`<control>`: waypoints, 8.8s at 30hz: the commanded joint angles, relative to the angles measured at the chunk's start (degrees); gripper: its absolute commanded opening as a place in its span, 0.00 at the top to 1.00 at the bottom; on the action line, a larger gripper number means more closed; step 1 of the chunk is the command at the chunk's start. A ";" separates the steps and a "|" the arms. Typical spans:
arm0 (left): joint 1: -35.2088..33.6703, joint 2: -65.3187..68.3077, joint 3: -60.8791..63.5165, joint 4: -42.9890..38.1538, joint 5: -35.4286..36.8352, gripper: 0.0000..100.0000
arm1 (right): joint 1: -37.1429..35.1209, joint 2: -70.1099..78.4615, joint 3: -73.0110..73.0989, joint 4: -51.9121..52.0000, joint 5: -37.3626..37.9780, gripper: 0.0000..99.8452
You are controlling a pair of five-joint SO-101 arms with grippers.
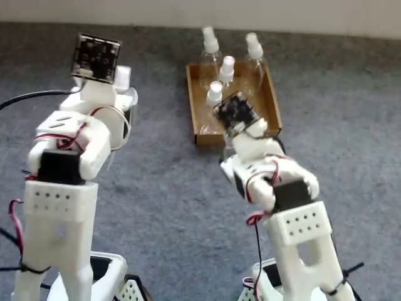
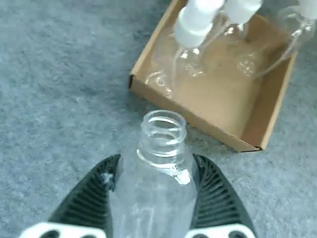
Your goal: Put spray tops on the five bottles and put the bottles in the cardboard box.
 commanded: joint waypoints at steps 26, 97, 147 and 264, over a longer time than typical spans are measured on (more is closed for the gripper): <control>34.95 -2.59 -23.43 -5.45 2.29 0.95 | -14.46 -38.64 38.55 -41.89 -16.18 1.00; 24.13 -13.76 4.62 2.73 -2.11 0.85 | -14.37 -45.41 41.98 -37.23 -16.18 1.00; 14.55 9.27 -31.69 20.84 -5.01 0.85 | -9.98 -45.49 41.63 -33.01 -15.91 1.00; 4.18 -31.96 50.42 -19.08 -7.91 0.68 | 15.25 55.25 -5.93 -79.87 -19.08 1.00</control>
